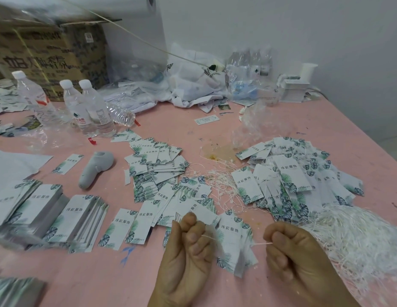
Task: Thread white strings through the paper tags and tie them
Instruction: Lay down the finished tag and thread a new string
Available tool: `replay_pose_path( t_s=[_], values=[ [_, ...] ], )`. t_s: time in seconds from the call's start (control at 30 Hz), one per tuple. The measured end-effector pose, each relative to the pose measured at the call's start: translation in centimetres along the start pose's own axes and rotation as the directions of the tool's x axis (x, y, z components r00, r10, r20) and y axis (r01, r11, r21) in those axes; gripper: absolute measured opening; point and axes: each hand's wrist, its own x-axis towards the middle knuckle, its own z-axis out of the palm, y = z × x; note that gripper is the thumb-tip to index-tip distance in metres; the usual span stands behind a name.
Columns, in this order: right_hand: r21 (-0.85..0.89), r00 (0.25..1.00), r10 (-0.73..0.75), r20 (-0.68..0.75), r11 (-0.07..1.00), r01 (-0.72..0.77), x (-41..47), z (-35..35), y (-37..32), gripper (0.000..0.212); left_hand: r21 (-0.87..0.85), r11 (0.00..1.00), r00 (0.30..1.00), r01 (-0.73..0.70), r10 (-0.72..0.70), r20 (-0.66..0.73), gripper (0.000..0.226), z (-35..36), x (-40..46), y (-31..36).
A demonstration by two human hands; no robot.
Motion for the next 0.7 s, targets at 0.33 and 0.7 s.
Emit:
replay_pose_path(
  t_s=[0.33,0.7],
  values=[
    [-0.065,1.0,0.008,0.017,0.998,-0.007,0.9,0.1,1.9,0.037,0.111,0.988,0.994,0.106,-0.11,0.024,0.053,-0.4,0.3,-1.2],
    [-0.132,0.989,-0.145,-0.033,0.982,0.139,0.8,0.4,2.7,0.018,0.467,0.883,0.993,-0.046,0.092,-0.077,0.01,-0.2,0.7,-3.8]
  ],
)
